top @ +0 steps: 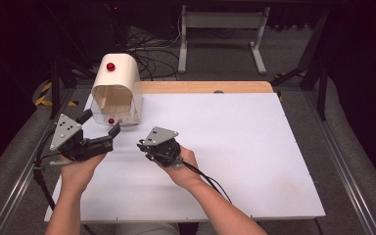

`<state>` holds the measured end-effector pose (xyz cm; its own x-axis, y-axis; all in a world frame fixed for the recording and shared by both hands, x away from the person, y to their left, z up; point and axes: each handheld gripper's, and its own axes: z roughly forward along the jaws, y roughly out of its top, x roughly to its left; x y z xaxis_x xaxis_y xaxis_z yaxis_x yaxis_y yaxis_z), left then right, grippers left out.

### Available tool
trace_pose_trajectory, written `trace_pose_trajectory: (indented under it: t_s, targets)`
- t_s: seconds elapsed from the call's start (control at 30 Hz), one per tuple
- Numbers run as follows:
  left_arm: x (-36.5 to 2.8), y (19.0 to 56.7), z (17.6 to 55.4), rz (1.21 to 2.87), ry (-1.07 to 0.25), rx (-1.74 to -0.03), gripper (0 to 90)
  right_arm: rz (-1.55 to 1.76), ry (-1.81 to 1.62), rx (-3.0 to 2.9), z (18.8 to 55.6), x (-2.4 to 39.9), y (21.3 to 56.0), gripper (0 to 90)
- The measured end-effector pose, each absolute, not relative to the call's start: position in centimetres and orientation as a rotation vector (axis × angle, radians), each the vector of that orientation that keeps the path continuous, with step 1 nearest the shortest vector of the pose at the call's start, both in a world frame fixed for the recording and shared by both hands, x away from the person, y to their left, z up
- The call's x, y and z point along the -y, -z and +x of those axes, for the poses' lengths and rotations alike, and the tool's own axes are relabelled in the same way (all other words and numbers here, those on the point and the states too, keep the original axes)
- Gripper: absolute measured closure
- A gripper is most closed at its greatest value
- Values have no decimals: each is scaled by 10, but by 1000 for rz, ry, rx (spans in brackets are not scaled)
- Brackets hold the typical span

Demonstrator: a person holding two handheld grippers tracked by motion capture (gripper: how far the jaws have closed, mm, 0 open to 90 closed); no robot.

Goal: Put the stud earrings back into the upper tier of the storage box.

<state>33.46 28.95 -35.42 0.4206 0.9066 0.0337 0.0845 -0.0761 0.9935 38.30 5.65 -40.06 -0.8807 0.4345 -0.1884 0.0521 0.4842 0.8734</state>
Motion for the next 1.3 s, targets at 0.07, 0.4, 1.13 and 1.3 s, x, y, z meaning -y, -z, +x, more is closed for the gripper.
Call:
trace_pose_trajectory:
  t_s: [0.07,0.4,1.13,1.3]
  targets:
    - [-289,354,334,1496,-871,-924,37,406,-1373,-2339,384,-58,398,833]
    - [-290,355,335,1496,-872,-928,37,403,-1396,-2300,389,-63,387,833]
    - [-290,354,335,1502,-867,-916,43,436,-1478,-2235,398,-70,369,834]
    - [-290,354,335,1501,-871,-915,43,434,-1484,-2229,400,-73,365,834]
